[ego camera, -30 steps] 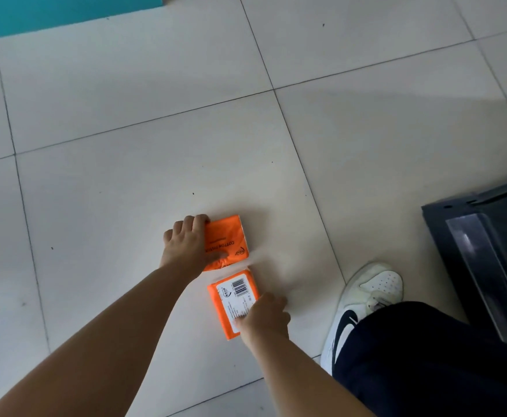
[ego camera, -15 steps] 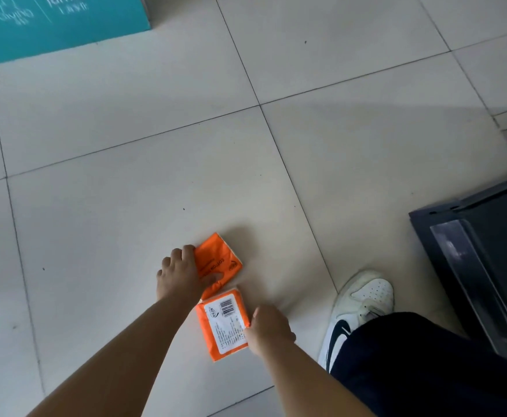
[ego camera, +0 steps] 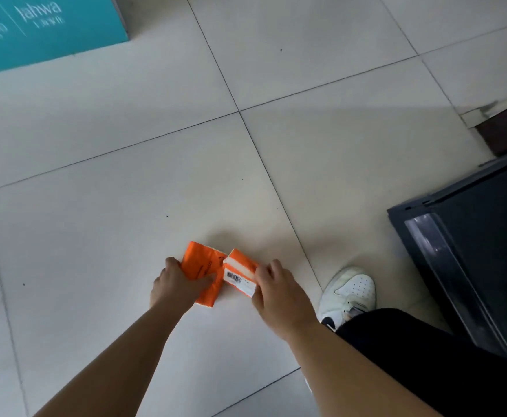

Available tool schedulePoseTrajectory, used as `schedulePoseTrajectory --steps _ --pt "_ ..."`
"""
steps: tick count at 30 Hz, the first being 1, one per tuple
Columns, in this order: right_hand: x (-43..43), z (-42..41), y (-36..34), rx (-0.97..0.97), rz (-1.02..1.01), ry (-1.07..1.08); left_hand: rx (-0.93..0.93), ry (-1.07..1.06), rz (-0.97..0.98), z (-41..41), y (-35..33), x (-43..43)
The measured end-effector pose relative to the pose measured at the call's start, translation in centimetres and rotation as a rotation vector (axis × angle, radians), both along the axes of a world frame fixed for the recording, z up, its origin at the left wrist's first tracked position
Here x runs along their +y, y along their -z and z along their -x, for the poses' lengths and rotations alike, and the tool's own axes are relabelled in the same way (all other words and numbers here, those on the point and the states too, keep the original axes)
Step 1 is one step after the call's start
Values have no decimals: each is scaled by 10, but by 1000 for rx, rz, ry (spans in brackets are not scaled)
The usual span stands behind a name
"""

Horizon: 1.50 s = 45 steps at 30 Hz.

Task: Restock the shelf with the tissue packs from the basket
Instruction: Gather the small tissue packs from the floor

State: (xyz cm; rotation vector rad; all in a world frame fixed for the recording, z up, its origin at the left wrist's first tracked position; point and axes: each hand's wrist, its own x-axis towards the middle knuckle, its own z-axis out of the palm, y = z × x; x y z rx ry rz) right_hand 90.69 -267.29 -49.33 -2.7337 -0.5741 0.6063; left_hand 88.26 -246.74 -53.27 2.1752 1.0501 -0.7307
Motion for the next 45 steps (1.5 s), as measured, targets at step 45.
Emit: schedulePoseTrajectory --steps 45 --pt "-102 -50 -248 428 -418 548 -606 -229 1024 -41 -209 -125"
